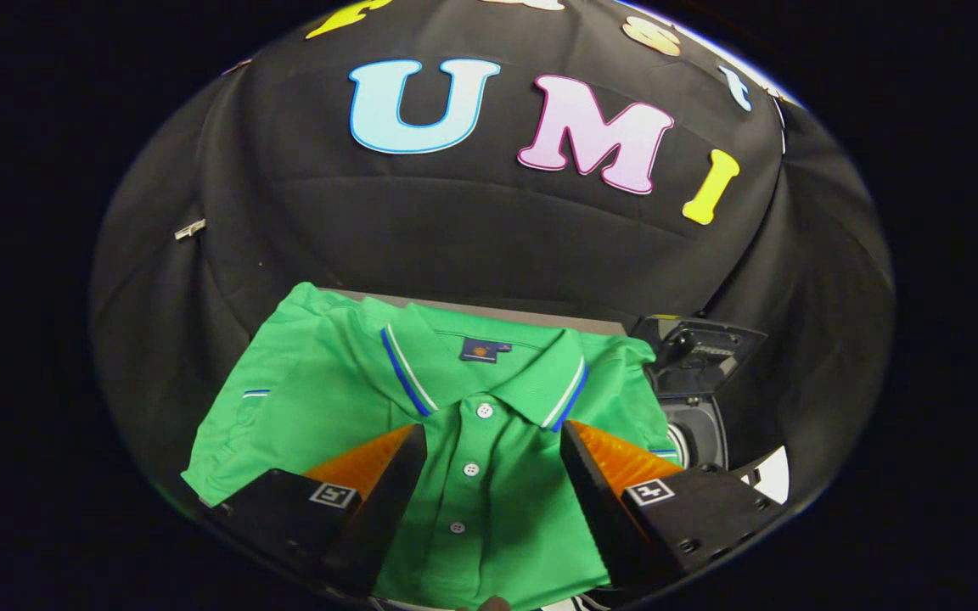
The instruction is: Put the clothes into the washing machine and then close the washing machine lid.
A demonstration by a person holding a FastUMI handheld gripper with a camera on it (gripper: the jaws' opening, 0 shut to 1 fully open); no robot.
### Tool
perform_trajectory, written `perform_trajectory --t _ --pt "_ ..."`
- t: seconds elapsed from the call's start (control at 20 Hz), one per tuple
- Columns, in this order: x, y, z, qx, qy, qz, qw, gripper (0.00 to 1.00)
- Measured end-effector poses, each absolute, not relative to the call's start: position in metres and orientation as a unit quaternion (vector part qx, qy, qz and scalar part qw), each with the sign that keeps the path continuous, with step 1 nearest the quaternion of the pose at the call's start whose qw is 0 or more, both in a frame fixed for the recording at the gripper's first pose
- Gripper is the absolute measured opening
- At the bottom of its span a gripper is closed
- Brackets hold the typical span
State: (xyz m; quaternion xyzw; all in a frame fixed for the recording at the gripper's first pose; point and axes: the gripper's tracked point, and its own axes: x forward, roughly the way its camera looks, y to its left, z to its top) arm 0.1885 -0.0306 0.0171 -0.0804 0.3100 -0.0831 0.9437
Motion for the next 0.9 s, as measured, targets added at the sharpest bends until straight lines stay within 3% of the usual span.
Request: perform_trajectory --t 0.45,0.55,0.6,0.65,0.7,0.85,0.9 --pt "0.196 -0.033 -0.009 0.002 0.343 -0.076 0.936 0.92" --pt "0.194 -0.038 -0.011 0.005 0.353 -0.086 0.932 0.96" --pt "0.192 -0.037 -0.010 0.005 0.358 -0.090 0.929 0.88" --pt "0.191 -0.039 -0.010 0.003 0.363 -0.097 0.927 0.88" --pt "0.191 -0.043 -0.009 0.004 0.367 -0.103 0.924 0.78" --pt "0.194 -0.050 -0.008 0.018 0.354 -0.101 0.930 0.19" --pt "0.197 -0.051 -0.005 0.014 0.340 -0.095 0.936 0.19"
